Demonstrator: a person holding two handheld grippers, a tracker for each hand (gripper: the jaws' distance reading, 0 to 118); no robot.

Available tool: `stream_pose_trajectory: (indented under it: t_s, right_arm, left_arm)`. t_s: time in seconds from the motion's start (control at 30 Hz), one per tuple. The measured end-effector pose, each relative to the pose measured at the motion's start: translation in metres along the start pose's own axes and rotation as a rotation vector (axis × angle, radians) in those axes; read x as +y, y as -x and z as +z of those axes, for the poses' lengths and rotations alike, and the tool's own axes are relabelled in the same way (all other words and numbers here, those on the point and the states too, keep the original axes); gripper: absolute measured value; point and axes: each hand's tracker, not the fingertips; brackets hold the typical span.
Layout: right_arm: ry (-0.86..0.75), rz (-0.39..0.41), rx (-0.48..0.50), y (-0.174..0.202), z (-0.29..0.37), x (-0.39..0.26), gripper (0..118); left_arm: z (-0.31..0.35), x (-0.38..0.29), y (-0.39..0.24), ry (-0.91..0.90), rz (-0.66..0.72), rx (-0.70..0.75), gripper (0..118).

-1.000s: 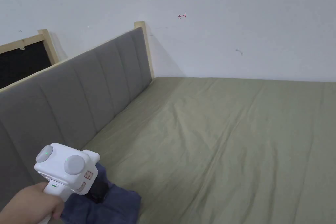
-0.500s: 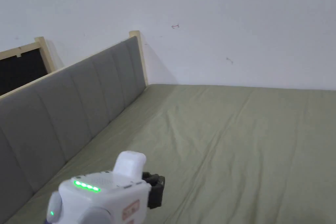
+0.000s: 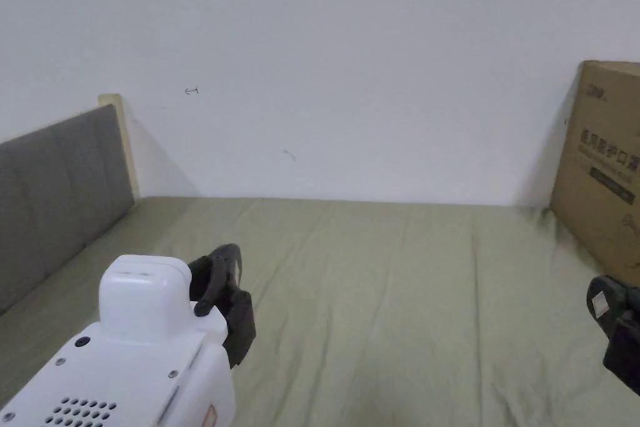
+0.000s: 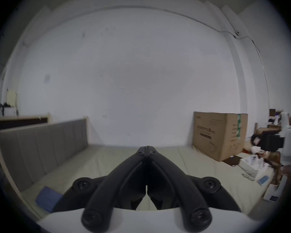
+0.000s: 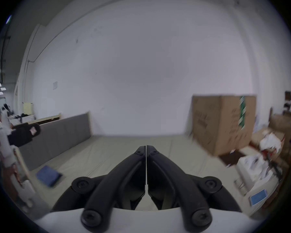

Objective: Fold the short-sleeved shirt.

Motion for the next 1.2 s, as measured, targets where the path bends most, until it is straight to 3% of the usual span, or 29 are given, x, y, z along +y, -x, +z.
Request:
stream_pose_trajectory:
  t_s: [0.07, 0.1, 0.2, 0.27, 0.4, 0.43, 0.47, 0.57, 0.6, 0.63, 0.67, 0.7, 1.2]
  right_arm:
    - [-0.093, 0.026, -0.074, 0.007, 0.022, -0.018, 0]
    - [-0.066, -0.014, -0.083, 0.006, 0.0, -0.034, 0]
    - [0.008, -0.02, -0.16, 0.006, 0.0, -0.056, 0]
    - [0.016, 0.022, -0.15, 0.002, 0.003, -0.058, 0]
    - [0.04, 0.02, -0.134, -0.004, 0.003, -0.058, 1]
    - [0.043, 0.012, -0.13, -0.004, 0.005, -0.056, 12]
    - [0.049, -0.001, -0.124, -0.005, 0.004, -0.055, 32]
    - [0.049, -0.008, -0.112, -0.004, 0.001, -0.049, 60]
    - [0.054, -0.008, -0.113, -0.003, 0.0, -0.048, 91]
    - [0.049, -0.011, -0.116, -0.004, -0.001, -0.048, 114]
    - [0.033, -0.009, -0.119, -0.002, 0.001, -0.047, 118]
    - [0.015, -0.004, -0.12, 0.0, 0.003, -0.046, 118]
    - [0.03, 0.051, -0.069, 0.018, -0.002, -0.044, 118]
  left_arm:
    - [0.007, -0.008, -0.013, -0.015, -0.02, 0.039, 0]
    - [0.01, -0.013, -0.016, -0.008, -0.008, 0.04, 0]
    - [0.021, -0.026, -0.021, 0.034, 0.034, 0.017, 0]
    - [0.023, -0.033, -0.022, 0.07, 0.025, 0.014, 0]
    - [0.026, -0.033, -0.022, 0.079, 0.012, 0.024, 0]
    - [0.027, -0.032, -0.02, 0.075, 0.021, 0.033, 0]
    - [0.028, -0.03, -0.018, 0.072, 0.032, 0.034, 6]
    - [0.027, -0.027, -0.011, 0.06, 0.051, 0.016, 20]
    - [0.027, -0.026, -0.011, 0.06, 0.055, 0.013, 45]
    - [0.026, -0.026, -0.011, 0.063, 0.054, 0.016, 89]
    - [0.025, -0.026, -0.01, 0.07, 0.054, 0.021, 112]
    - [0.027, -0.028, -0.009, 0.064, 0.055, 0.023, 118]
    - [0.026, -0.023, -0.008, 0.066, 0.018, 0.003, 118]
